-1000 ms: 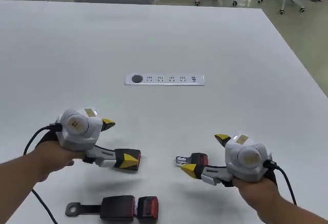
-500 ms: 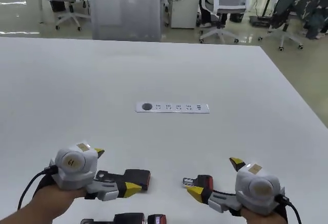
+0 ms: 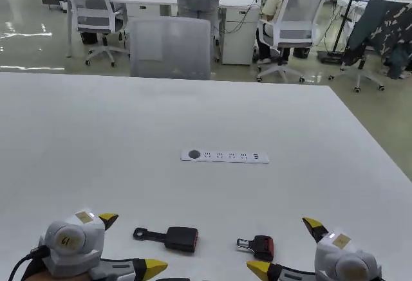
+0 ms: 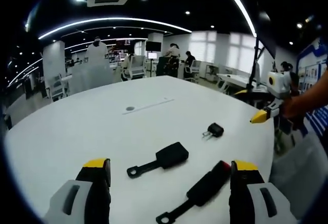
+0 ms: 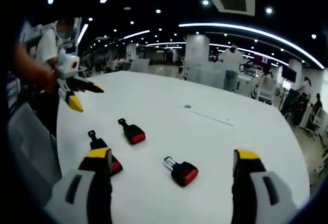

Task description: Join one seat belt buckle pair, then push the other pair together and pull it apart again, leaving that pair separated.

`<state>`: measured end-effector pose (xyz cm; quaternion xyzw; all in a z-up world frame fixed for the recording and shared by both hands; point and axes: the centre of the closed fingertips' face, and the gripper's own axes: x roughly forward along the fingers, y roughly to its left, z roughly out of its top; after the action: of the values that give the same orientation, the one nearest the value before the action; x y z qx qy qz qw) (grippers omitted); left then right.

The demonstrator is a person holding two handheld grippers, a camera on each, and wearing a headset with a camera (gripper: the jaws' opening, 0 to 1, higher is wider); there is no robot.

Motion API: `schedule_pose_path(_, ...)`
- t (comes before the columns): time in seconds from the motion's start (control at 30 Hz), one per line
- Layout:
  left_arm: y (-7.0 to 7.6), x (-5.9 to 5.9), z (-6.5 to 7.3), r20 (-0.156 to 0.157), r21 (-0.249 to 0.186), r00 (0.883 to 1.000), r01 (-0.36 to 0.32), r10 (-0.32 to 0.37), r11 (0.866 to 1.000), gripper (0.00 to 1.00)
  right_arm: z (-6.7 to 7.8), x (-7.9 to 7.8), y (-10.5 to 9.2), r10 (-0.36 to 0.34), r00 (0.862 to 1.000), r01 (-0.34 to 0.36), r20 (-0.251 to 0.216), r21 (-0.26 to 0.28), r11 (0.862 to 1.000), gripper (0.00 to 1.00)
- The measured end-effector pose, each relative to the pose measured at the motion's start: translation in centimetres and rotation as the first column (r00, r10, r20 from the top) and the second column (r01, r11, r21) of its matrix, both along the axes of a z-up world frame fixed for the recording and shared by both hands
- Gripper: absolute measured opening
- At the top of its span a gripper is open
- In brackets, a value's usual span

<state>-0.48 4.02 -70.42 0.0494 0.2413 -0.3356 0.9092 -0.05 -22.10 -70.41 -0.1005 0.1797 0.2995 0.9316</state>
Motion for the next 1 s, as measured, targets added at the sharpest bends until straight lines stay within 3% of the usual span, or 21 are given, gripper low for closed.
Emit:
schedule_pose_path(0.07,0.5,-0.7,0.7,0.033,-0.006,0.999,-0.007,0.008,1.000,1.00,0.5,-0.7,-0.2,-0.003,1.000,0.003,0.008,0.000,1.000,1.00)
schedule_pose_path(0.27,1.4,-2.4,1.6,0.036,-0.020,0.999,-0.037,0.038,0.999,1.00,1.3,-2.7,-0.5,-0.007,1.000,0.006,0.023,0.012,1.000,1.00)
schedule_pose_path(0.33,1.6,-3.0,2.2,0.058,-0.018,0.997,-0.040,0.041,0.999,0.99,1.5,-3.4,-0.6,-0.015,0.999,0.014,0.031,0.027,1.000,1.00)
schedule_pose_path(0.5,2.0,-3.8,2.7,0.047,-0.049,0.997,-0.057,0.060,0.997,1.00,1.2,-4.8,-0.7,-0.022,0.999,0.021,0.026,0.031,0.999,1.00)
schedule_pose_path(0.57,1.9,-4.2,3.1,0.047,-0.064,0.997,-0.064,0.067,0.996,1.00,1.4,-5.2,-0.7,-0.024,0.999,0.023,0.037,0.037,0.999,1.00)
schedule_pose_path(0.8,2.2,-5.5,3.9,0.075,-0.056,0.994,-0.077,0.081,0.995,1.00,1.1,-6.0,-0.7,-0.027,0.999,0.027,0.019,0.035,0.999,1.00)
schedule_pose_path(1.0,2.7,-6.0,3.4,0.074,-0.043,0.993,-0.084,0.087,0.996,1.00,1.3,-6.2,-0.9,-0.030,0.999,0.029,0.025,0.029,0.999,1.00)
